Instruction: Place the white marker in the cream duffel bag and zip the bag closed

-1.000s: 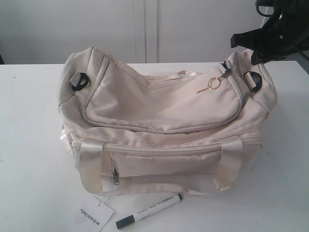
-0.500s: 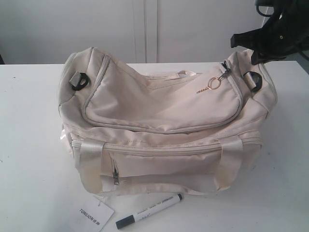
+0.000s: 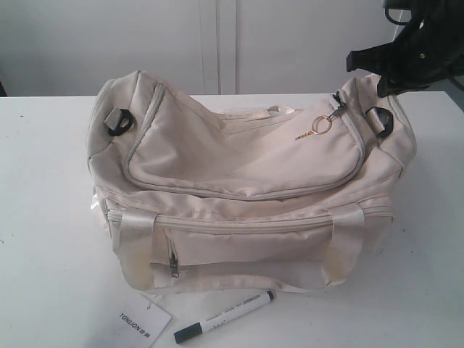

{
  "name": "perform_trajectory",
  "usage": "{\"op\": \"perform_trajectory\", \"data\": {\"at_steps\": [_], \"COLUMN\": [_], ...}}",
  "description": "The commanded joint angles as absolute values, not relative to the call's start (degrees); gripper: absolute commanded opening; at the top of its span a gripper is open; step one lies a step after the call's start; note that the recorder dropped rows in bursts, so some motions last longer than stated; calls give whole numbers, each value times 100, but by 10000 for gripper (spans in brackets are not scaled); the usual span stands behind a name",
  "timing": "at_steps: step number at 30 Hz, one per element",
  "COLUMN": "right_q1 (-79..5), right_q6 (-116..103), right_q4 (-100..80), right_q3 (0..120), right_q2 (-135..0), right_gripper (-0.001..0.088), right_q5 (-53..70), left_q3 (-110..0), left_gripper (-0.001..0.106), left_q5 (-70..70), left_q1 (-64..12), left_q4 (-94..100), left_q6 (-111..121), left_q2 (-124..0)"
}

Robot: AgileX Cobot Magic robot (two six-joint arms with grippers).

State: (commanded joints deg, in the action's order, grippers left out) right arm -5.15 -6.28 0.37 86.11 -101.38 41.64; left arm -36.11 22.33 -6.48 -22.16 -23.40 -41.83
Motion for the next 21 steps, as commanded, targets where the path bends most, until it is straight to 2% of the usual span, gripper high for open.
{"op": "perform_trajectory", "data": {"at_steps": [12,21], "right_q1": [-515,-515], "right_q6": [-628,-628], "right_q4": [0,0], "right_q3": [8611,8611], "right_q2": [-10138,-10138], "right_gripper": [0,0], "right_q5": [4148,4148], "left_q3": [-4620,-5268], "left_gripper": [0,0], "left_q5": [2825,2715], "left_q1": [-648,-1535], "left_q4": [-4208,-4379], "left_q6": [-4149,-4398], "left_q2": [-5921,-6695]}}
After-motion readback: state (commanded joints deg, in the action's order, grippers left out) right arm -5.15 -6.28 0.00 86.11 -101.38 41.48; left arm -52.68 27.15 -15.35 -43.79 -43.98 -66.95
